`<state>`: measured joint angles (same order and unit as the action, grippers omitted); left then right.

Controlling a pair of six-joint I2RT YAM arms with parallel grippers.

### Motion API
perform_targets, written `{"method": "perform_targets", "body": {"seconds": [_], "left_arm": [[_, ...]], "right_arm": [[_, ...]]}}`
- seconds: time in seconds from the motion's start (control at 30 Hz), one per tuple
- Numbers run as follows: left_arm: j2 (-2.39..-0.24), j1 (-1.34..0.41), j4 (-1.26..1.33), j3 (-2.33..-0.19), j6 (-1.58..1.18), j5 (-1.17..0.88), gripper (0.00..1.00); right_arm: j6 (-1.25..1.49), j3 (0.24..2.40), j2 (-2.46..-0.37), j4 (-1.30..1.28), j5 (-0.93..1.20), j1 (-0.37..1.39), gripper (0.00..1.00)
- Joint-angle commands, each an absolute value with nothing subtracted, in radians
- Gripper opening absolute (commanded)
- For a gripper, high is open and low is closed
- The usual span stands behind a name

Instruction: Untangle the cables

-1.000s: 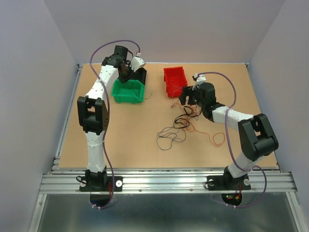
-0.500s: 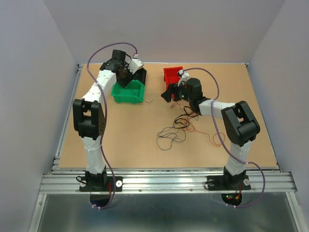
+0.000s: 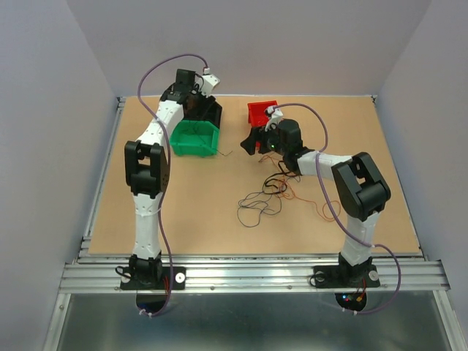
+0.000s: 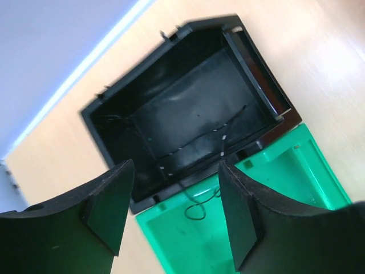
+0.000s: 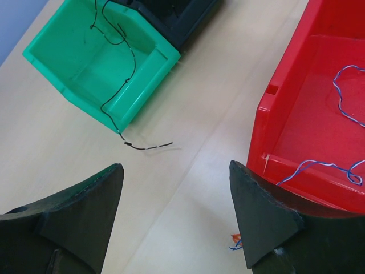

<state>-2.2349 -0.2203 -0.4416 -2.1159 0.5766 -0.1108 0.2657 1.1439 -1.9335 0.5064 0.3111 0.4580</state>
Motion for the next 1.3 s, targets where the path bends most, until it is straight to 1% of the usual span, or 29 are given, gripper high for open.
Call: {"method": "perform_targets", "body": {"seconds": [0.0, 0.17, 0.27, 0.33, 0.37, 0.43, 0.5, 0.53, 0.57, 0.7, 0.8, 0.97, 1.1, 1.27], "left_arm": [[-2.272, -0.213, -0.457, -2.158, 0.531, -0.143, 0.72], [-2.304, -0.213, -0.446, -2.171, 0.511, -0.127, 0.71], [-2.322, -0.212, -0.443, -2.172, 0.503, -0.104, 0.62], [-2.335, -0.212, -0.440, -2.171, 0.500, -0.087, 0.48], [-2.336, -0.212, -0.440, -2.163, 0.502, -0.086, 0.37], [-2.338, -0.212, -0.439, -2.151, 0.503, -0.087, 0.30], [-2.338, -0.212, -0.439, -2.143, 0.506, -0.094, 0.20], [-2.336, -0.212, -0.440, -2.137, 0.508, -0.100, 0.04], [-2.333, -0.212, -0.442, -2.134, 0.509, -0.101, 0.00], [-2.257, -0.209, -0.387, -2.059, 0.503, -0.123, 0.00], [-2.119, -0.209, -0.283, -1.892, 0.500, -0.143, 0.00], [-1.959, -0.209, -0.118, -1.698, 0.485, -0.167, 0.00], [-1.840, -0.207, -0.069, -1.580, 0.502, -0.181, 0.00], [-1.767, -0.207, -0.058, -1.448, 0.529, -0.190, 0.00]], "right_arm": [[0.255, 1.143, -1.890, 0.568, 0.279, 0.456, 0.80], [0.255, 1.135, -1.882, 0.568, 0.273, 0.457, 0.80], [0.253, 1.127, -1.873, 0.568, 0.273, 0.457, 0.80], [0.252, 1.120, -1.867, 0.569, 0.270, 0.456, 0.80], [0.250, 1.115, -1.862, 0.569, 0.267, 0.456, 0.80], [0.247, 1.112, -1.859, 0.571, 0.264, 0.456, 0.80], [0.244, 1.108, -1.856, 0.571, 0.261, 0.456, 0.79], [0.242, 1.104, -1.853, 0.571, 0.259, 0.456, 0.79], [0.242, 1.103, -1.852, 0.571, 0.258, 0.456, 0.79], [0.238, 1.098, -1.850, 0.571, 0.253, 0.456, 0.79], [0.233, 1.095, -1.848, 0.571, 0.247, 0.456, 0.79], [0.233, 1.092, -1.845, 0.571, 0.247, 0.456, 0.79], [0.230, 1.088, -1.842, 0.571, 0.245, 0.456, 0.79], [0.229, 1.080, -1.836, 0.571, 0.241, 0.456, 0.79]]}}
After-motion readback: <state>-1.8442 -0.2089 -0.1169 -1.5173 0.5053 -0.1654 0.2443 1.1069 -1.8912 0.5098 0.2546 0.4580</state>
